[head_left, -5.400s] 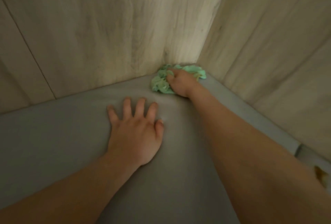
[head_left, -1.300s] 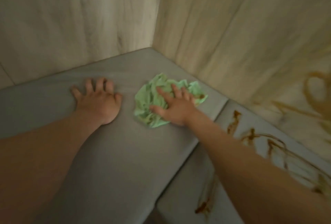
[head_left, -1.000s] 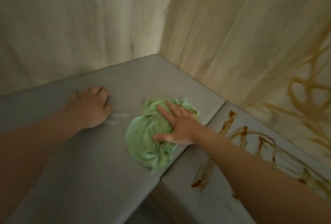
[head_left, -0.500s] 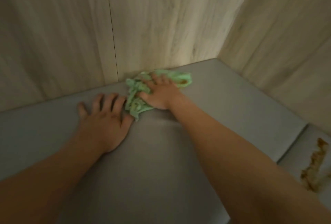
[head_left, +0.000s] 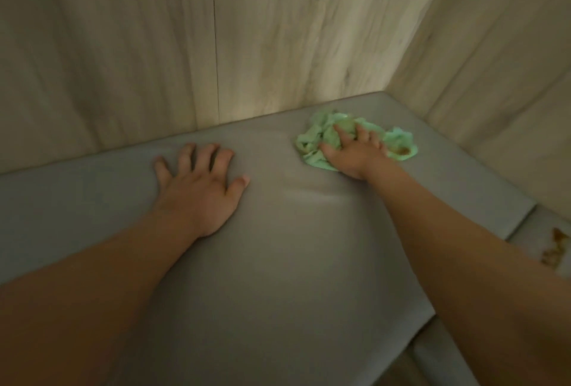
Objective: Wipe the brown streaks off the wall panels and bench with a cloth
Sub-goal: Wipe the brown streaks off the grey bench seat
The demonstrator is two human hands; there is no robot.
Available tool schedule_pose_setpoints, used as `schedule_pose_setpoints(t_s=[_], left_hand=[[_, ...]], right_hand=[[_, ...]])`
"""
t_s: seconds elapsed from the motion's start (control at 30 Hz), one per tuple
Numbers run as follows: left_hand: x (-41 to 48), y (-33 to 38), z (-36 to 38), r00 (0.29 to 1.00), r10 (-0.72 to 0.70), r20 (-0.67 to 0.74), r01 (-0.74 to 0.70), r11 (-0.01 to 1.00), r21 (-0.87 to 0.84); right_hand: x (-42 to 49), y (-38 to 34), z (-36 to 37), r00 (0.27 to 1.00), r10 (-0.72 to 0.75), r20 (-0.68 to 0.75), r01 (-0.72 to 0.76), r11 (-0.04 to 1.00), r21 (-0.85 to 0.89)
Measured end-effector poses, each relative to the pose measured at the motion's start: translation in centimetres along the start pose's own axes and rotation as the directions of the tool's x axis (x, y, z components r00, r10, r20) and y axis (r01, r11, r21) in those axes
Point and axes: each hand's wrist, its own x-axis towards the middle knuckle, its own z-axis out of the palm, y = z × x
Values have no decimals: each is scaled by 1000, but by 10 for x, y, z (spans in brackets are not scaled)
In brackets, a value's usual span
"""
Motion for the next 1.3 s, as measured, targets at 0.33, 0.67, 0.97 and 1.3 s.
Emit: schedule_pose_setpoints(t_s=[0.33, 0.67, 0.97, 1.3], left_hand=[[-9, -11, -37, 986, 12, 165, 14, 987, -158], [-110, -94, -28, 982, -177, 64, 178, 984, -15], [-102, -94, -18, 976, -192, 99, 191, 981, 25], [-104, -78, -60, 895, -231, 381, 220, 973, 73]], right_hand=[[-193, -17, 45, 757, -646, 93, 653, 752, -93], [-76, -39, 10, 988, -129, 82, 131, 991, -16], [-49, -156, 27, 968, -237, 89, 238, 971, -4], [-181, -105, 54, 923, -378, 73, 378, 926, 10]])
